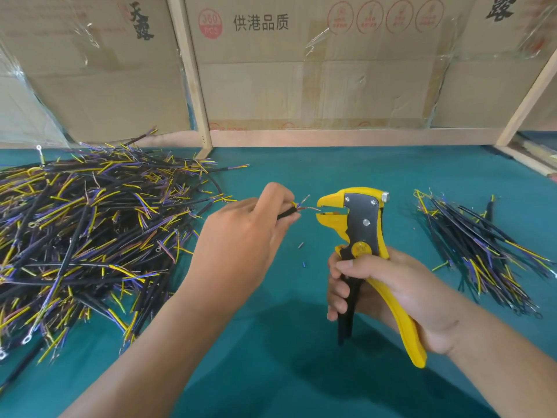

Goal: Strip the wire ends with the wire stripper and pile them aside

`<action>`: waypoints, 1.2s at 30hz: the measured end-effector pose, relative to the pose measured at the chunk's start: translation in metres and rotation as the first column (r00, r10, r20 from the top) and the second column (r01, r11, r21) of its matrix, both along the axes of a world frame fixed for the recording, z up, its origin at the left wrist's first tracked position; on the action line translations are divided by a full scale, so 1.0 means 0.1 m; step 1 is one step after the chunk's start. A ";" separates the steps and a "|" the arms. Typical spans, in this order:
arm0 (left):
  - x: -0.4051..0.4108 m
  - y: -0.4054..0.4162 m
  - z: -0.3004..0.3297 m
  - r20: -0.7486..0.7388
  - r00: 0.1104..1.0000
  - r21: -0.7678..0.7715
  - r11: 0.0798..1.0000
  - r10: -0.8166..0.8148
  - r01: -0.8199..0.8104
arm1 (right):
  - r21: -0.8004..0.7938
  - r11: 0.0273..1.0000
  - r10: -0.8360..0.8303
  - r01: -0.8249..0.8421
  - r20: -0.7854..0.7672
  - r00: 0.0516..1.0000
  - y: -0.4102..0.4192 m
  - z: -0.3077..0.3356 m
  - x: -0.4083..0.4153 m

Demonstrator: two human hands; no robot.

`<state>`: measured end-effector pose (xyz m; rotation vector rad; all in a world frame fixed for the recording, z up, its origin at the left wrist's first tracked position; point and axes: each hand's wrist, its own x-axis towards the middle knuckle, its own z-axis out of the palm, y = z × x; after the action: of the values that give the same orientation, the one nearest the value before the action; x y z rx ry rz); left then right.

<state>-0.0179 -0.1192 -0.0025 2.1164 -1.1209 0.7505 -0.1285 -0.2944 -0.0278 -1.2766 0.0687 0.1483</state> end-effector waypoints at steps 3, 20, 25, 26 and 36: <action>-0.01 -0.01 -0.01 0.003 1.000 0.004 1.000 -0.018 0.018 | -0.013 1.000 0.024 -0.024 0.036 0.999 0.00 -0.01 -0.01; -0.05 -0.05 -0.02 -0.030 0.999 -0.053 0.998 -0.036 0.034 | 0.028 0.998 0.060 -0.061 0.045 0.997 0.03 -0.02 -0.02; -0.06 -0.06 -0.03 -0.030 0.999 -0.051 0.998 -0.040 0.039 | 0.017 0.997 0.079 -0.080 0.059 0.995 0.02 -0.03 -0.01; -0.07 -0.06 -0.03 -0.028 0.999 -0.051 0.998 -0.043 0.042 | 0.013 0.997 0.076 -0.077 0.058 0.995 0.02 -0.03 -0.01; -0.07 -0.06 -0.01 -0.059 0.997 -0.066 0.996 -0.058 0.054 | 0.070 0.994 0.085 -0.088 0.035 0.996 -0.01 0.01 -0.02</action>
<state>-0.0247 -0.1249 -0.0039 2.0324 -1.1048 0.6827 -0.1307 -0.2954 -0.0272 -1.2111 -0.0190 0.2034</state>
